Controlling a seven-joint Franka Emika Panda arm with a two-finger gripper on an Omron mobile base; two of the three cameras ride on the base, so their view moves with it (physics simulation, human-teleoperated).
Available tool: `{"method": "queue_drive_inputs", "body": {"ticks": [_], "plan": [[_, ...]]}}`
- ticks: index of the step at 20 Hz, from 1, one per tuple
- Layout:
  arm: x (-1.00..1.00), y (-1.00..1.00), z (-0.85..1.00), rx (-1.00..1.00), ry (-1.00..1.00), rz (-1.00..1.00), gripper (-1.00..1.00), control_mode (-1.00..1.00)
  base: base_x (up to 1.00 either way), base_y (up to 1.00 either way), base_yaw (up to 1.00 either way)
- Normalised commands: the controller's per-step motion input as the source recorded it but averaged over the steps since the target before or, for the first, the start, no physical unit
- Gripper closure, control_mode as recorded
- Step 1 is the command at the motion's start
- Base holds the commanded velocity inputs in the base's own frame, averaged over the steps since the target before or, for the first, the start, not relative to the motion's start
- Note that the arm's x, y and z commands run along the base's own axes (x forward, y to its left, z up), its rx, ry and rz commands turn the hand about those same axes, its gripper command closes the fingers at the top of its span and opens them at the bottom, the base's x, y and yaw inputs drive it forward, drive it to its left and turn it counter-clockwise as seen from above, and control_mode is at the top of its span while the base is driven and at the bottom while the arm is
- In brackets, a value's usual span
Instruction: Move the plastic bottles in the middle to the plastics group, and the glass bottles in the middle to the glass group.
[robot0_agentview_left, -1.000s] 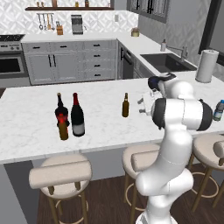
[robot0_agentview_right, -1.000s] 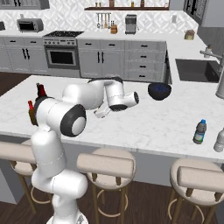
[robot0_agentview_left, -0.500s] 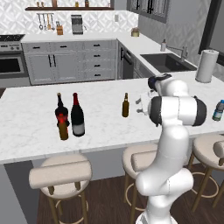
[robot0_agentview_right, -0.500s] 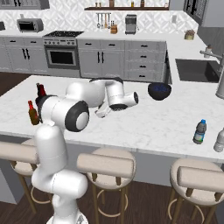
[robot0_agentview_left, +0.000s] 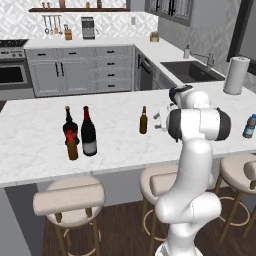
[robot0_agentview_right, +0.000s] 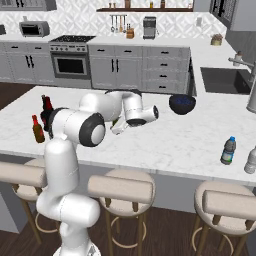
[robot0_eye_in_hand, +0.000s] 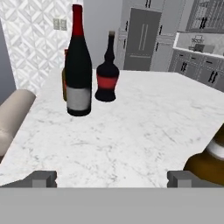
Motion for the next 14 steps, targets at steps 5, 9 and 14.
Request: {"method": "queue_drive_inputs", "body": {"ticks": [5,9,14], "plan": [[0.16,0.0,-0.09,0.0,0.0,0.0,-1.0,-1.0,0.0,0.0,0.0],[0.2,0.0,-0.08,0.0,0.0,0.0,-1.0,-1.0,0.0,0.0,0.0],[0.13,0.01,-0.07,0.0,0.0,0.0,-1.0,-1.0,0.0,0.0,0.0]]}}
